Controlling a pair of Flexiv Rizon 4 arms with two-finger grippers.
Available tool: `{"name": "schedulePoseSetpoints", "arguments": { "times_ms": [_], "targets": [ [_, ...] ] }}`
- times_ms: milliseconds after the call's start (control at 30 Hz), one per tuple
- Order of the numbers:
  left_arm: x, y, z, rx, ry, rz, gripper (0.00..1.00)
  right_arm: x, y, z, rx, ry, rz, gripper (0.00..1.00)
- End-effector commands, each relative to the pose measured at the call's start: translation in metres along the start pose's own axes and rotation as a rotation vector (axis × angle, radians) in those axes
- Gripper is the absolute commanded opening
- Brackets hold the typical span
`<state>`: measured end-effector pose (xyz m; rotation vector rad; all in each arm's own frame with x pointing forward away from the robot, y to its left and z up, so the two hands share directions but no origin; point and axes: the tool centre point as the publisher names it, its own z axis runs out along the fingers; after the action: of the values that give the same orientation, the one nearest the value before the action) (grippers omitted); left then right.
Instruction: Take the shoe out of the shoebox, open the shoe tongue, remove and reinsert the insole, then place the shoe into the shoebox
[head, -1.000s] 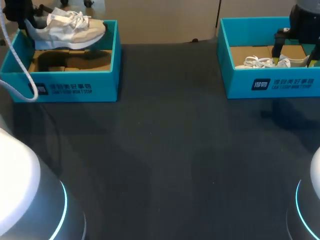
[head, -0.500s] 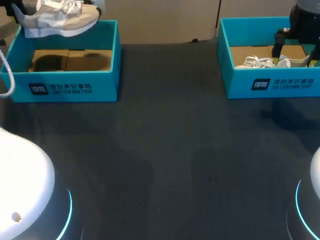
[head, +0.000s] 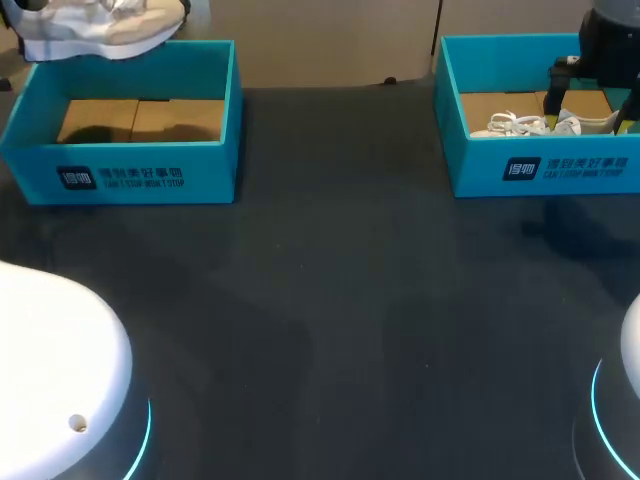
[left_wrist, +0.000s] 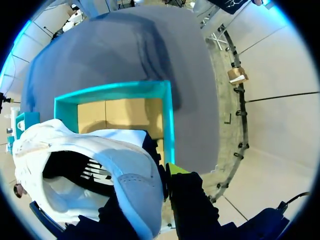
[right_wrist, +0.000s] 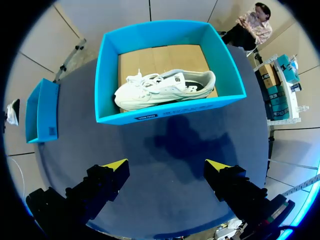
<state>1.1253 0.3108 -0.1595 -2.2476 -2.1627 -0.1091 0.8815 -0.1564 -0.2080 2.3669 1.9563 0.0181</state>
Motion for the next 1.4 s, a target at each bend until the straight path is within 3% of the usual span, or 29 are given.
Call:
{"name": "schedulePoseSetpoints", "arguments": {
  "times_ms": [33,333,800,1100,1400],
  "targets": [
    [-0.006,-0.056,-0.027,-0.097,0.022,-0.005,0.0,0.0,-0.001,0.0,-0.002,0.001,0.0,1.0],
    [-0.013,-0.106,-0.054,-0.139,0.051,0.015,0.0,0.0,-0.001,0.0,-0.002,0.001,0.0,1.0],
    [-0.013,-0.106,-0.054,-0.139,0.051,0.015,0.0,0.0,-0.001,0.0,-0.002,0.001,0.0,1.0],
    [-0.028,-0.157,-0.076,-0.133,0.052,-0.016,0.0,0.0,-0.001,0.0,-0.002,0.001,0.0,1.0],
    [-0.05,-0.209,-0.082,-0.122,0.084,-0.04,0.0,0.0,-0.001,0.0,-0.002,0.001,0.0,1.0]
  ]
}}
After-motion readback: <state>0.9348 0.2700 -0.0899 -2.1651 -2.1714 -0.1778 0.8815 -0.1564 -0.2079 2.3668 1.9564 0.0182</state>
